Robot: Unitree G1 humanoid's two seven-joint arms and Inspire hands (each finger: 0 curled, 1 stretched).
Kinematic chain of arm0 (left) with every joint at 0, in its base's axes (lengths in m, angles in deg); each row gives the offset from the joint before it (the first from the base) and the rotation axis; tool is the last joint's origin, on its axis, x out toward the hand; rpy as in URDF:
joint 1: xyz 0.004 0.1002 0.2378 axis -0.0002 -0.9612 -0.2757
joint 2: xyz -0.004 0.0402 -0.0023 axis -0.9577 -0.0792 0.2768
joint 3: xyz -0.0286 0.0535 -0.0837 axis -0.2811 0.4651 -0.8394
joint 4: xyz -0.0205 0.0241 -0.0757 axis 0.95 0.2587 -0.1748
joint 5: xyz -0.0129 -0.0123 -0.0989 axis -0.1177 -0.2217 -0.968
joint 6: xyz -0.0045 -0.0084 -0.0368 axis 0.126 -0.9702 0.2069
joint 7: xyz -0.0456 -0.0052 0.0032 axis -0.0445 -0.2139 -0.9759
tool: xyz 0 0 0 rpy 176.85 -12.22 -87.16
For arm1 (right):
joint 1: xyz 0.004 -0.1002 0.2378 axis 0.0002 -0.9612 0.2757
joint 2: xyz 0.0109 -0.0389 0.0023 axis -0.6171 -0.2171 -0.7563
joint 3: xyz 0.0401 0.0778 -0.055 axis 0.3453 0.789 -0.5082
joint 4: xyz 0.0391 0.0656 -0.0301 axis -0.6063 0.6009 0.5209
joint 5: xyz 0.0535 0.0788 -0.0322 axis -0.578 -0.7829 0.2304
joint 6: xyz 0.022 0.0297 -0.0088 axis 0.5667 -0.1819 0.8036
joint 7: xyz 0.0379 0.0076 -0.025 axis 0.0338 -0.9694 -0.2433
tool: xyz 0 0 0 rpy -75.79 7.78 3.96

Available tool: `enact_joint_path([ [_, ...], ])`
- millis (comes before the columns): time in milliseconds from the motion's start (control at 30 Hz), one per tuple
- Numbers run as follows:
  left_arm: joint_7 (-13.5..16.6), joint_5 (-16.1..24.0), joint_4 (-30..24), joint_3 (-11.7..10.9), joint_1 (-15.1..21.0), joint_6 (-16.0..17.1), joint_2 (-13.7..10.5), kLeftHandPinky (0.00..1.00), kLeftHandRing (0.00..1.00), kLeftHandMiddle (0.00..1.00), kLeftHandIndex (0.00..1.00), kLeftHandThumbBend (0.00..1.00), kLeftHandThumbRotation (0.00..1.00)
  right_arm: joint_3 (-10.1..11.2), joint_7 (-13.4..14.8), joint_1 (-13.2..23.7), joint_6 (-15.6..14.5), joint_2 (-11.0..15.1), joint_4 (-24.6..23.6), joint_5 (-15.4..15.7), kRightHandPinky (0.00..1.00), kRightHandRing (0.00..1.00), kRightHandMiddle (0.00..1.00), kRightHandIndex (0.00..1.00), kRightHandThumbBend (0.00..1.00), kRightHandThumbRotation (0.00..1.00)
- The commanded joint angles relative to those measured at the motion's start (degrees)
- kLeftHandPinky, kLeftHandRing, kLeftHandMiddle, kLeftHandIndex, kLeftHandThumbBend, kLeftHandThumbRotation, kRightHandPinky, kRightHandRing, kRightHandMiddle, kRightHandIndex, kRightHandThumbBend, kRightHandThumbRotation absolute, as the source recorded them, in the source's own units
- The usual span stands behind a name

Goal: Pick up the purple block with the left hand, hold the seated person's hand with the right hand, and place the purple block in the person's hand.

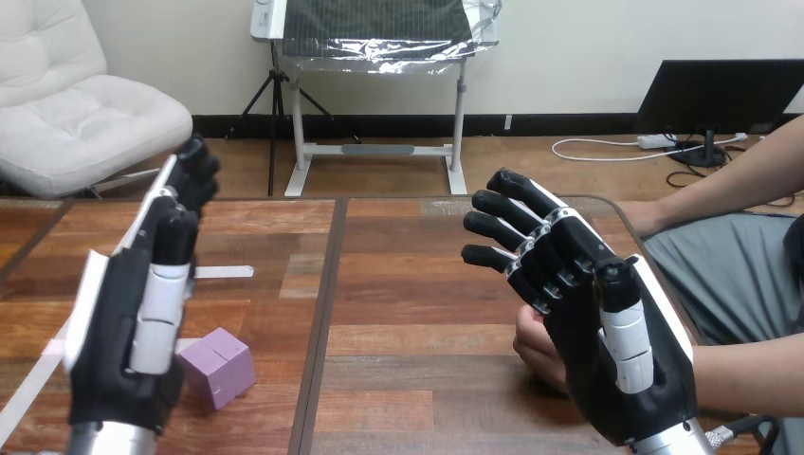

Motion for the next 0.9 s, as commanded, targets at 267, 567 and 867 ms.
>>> enact_joint_path([
  [267, -0.09, 4.06, 4.96, -4.08, 7.04, 2.27, -3.78, 1.00, 0.96, 0.96, 0.95, 0.66, 0.94, -0.33, -0.22, 3.48, 1.52, -0.58, -0.04, 0.03, 0.79, 0.85, 0.85, 0.85, 0.89, 0.81],
  [567, -0.19, 7.92, 8.40, -5.33, 9.02, 2.98, -6.21, 1.00, 0.96, 0.96, 0.96, 0.53, 0.93, -0.43, -0.17, 3.65, 1.48, -0.70, 0.05, 0.05, 0.80, 0.85, 0.84, 0.85, 0.89, 0.81],
  [867, 1.27, 13.18, 12.00, -5.42, 11.05, 3.50, -8.14, 0.96, 0.92, 0.94, 0.93, 0.56, 0.90, -0.47, -0.46, 3.85, 1.65, -0.83, 0.23, -0.27, 0.80, 0.85, 0.84, 0.85, 0.89, 0.81],
])
